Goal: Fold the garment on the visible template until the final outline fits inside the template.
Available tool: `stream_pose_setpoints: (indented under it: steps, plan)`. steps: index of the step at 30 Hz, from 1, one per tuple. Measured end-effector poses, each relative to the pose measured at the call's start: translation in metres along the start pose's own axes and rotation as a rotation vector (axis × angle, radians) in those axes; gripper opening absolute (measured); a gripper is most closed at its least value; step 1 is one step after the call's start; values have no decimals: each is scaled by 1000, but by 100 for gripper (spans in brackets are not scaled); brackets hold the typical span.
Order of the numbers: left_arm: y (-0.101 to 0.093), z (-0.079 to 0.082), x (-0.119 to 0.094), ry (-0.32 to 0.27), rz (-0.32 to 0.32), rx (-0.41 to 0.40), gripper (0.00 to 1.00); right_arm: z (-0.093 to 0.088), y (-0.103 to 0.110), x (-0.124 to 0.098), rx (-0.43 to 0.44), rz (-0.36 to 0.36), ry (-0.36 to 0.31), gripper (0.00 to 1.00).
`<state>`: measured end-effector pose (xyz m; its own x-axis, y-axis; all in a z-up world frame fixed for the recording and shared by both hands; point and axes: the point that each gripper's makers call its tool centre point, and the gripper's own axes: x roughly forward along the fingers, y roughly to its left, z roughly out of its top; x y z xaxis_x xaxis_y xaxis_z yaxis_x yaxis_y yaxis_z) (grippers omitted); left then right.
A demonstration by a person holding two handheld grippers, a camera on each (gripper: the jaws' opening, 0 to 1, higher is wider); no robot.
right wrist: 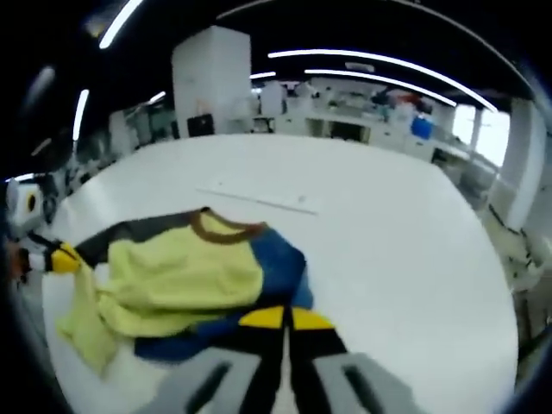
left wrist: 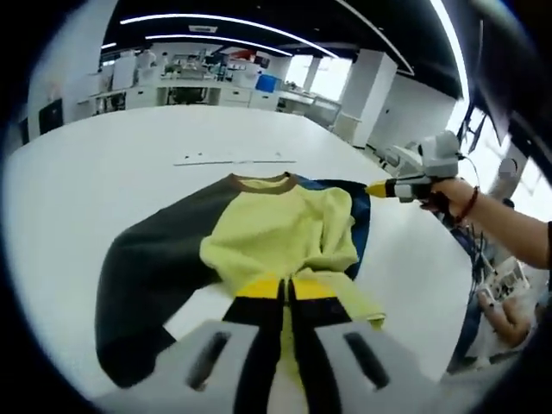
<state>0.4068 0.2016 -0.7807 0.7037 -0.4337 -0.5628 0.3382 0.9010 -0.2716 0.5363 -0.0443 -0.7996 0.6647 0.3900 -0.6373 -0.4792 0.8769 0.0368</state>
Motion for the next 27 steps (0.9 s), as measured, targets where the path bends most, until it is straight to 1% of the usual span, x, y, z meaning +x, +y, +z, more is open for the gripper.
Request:
stream_pose_setpoints:
  steps: [2, 5, 6, 8, 9, 11, 13, 16, 19, 22, 23, 25, 27]
  plan:
    - [2, -4, -1, 7, 7, 0, 0, 1, 2, 2, 30, -3, -7, 0]
    - [5, -7, -2, 13, 18, 4, 0, 6, 1, 4, 72, -17, -38, 0]
    - [6, -8, -3, 11, 24, 5, 0, 8, 3, 3, 107, -12, -53, 1]
    - [7, -6, -4, -1, 31, 9, 0, 8, 4, 1, 163, -8, -60, 11]
    - [7, -5, -4, -7, 32, 10, 0, 9, 5, -1, 168, -10, -67, 17]
    - [8, -3, -5, -15, 36, 6, 0, 8, 7, -4, 176, -4, -71, 23]
    - [8, -3, -6, -21, 39, 4, 0, 5, 16, -15, 183, -3, -78, 31]
    - [7, -3, -7, -25, 41, -6, 0, 0, 26, -24, 190, -3, -84, 41]
    - [6, -3, -7, -28, 40, -20, 0, -4, 31, -23, 188, 8, -74, 46]
    - [6, -1, -9, -33, 40, -11, 0, -10, 38, -26, 196, 11, -63, 49]
    - [6, -1, -9, -33, 40, -9, 0, -10, 36, -25, 193, 7, -61, 50]
    - [6, -1, -9, -34, 39, -2, 0, -14, 42, -28, 187, -1, -55, 51]
    - [6, -1, -10, -35, 39, 4, 0, -20, 46, -28, 189, -15, -46, 55]
